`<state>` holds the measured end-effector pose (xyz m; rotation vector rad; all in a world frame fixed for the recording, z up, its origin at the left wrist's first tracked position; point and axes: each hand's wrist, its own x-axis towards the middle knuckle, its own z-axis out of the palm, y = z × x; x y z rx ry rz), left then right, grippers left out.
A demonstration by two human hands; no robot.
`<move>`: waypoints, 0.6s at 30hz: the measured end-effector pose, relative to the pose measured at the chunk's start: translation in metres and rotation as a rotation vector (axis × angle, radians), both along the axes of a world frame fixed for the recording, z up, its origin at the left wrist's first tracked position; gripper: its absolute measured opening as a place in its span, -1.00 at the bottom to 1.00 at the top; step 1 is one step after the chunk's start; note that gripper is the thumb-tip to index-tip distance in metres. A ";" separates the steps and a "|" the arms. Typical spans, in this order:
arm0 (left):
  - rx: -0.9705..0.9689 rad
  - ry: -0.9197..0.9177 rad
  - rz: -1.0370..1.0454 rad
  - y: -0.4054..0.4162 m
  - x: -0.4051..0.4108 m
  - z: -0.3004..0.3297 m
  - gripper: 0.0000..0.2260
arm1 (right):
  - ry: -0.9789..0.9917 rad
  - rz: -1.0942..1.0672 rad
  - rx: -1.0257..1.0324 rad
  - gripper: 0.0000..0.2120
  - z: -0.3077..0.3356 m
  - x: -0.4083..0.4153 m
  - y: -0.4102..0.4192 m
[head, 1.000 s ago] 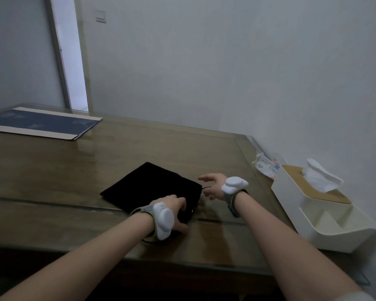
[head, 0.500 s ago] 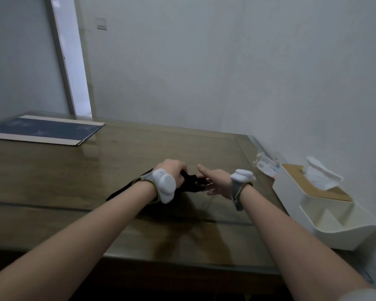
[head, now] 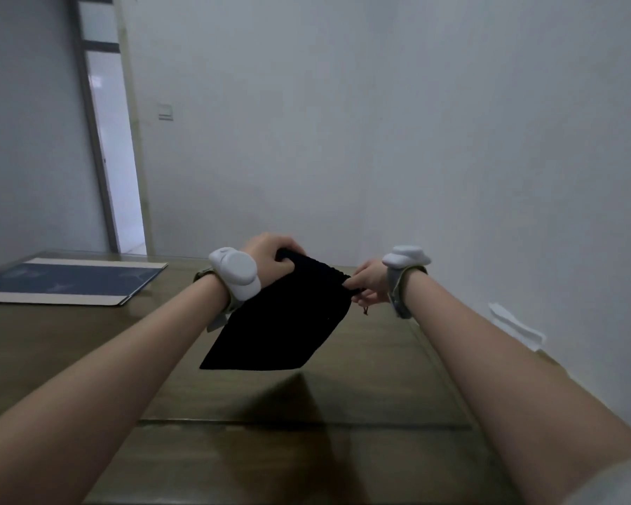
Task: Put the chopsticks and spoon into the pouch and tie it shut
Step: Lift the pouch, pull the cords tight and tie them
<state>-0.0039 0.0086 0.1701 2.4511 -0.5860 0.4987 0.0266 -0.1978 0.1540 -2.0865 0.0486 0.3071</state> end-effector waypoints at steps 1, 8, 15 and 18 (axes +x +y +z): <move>-0.025 -0.017 0.002 0.003 0.001 0.003 -0.70 | 0.000 0.005 -0.020 -0.81 0.007 -0.001 0.000; -0.132 -0.004 0.084 0.021 0.004 0.022 -0.76 | -0.033 0.073 -0.236 -0.80 0.052 -0.014 -0.001; 0.304 0.122 0.284 0.034 -0.001 0.038 -0.75 | -0.268 0.085 -0.410 -0.61 0.053 -0.009 -0.009; 0.299 0.147 0.277 0.039 -0.001 0.036 -0.76 | -0.321 0.072 -0.391 -0.55 0.050 -0.008 -0.011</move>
